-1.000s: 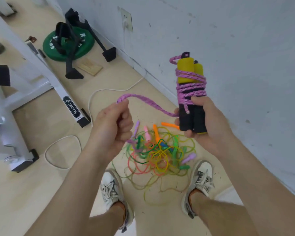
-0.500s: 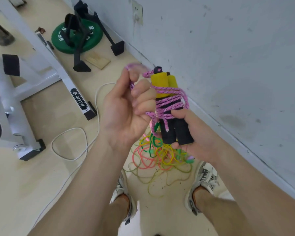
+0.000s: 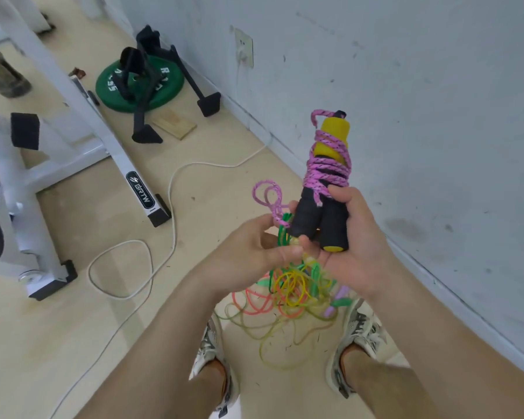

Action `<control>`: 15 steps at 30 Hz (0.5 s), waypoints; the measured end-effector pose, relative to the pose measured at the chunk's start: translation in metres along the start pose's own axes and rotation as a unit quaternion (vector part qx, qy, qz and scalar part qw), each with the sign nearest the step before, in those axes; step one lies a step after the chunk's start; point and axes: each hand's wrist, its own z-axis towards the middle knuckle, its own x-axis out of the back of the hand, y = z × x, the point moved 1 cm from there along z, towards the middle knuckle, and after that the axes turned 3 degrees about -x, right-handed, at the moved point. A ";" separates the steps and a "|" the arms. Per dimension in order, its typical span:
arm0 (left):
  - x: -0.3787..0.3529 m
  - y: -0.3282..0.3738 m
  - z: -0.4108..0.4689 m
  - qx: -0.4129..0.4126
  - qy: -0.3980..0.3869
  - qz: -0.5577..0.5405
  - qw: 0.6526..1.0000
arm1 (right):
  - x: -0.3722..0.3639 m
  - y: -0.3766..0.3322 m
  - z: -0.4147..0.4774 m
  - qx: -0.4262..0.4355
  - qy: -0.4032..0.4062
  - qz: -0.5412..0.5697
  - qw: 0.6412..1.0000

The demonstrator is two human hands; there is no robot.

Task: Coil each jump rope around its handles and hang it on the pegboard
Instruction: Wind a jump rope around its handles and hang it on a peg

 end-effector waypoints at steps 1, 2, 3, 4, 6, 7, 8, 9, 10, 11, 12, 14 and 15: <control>0.001 0.003 0.001 -0.029 0.031 0.053 0.998 | 0.003 -0.005 0.000 -0.002 0.001 -0.054 0.999; 0.004 0.003 0.002 -0.055 0.052 0.117 0.990 | 0.007 -0.009 -0.001 -0.002 -0.003 -0.123 0.992; 0.005 0.005 0.004 -0.073 0.063 0.172 0.980 | 0.011 -0.013 -0.001 -0.003 -0.009 -0.185 0.983; 0.006 0.005 0.006 -0.087 0.070 0.210 0.971 | 0.014 -0.017 -0.002 -0.007 -0.018 -0.226 0.974; 0.005 0.004 0.008 -0.110 0.084 0.255 0.957 | 0.018 -0.020 -0.003 -0.011 -0.039 -0.242 0.969; 0.005 0.001 0.009 -0.121 0.094 0.280 0.948 | 0.018 -0.021 -0.003 -0.007 -0.046 -0.235 0.971; 0.004 0.001 0.011 -0.136 0.101 0.311 0.935 | 0.017 -0.021 -0.002 0.000 -0.051 -0.227 0.973; 0.003 0.000 0.012 -0.153 0.108 0.341 0.921 | 0.016 -0.019 -0.001 0.004 -0.053 -0.216 0.975; 0.002 0.001 0.013 -0.168 0.111 0.367 0.908 | 0.016 -0.018 0.000 0.004 -0.058 -0.204 0.977; 0.001 0.002 0.014 -0.174 0.111 0.389 0.898 | 0.016 -0.017 0.001 0.000 -0.065 -0.195 0.979; 0.000 0.002 0.014 -0.173 0.110 0.402 0.892 | 0.018 -0.017 0.002 -0.008 -0.076 -0.190 0.979; -0.002 0.002 0.013 -0.173 0.109 0.391 0.898 | 0.020 -0.018 0.003 -0.027 -0.110 -0.173 0.978; -0.002 0.001 0.013 -0.177 0.110 0.377 0.902 | 0.022 -0.019 0.002 -0.040 -0.134 -0.151 0.979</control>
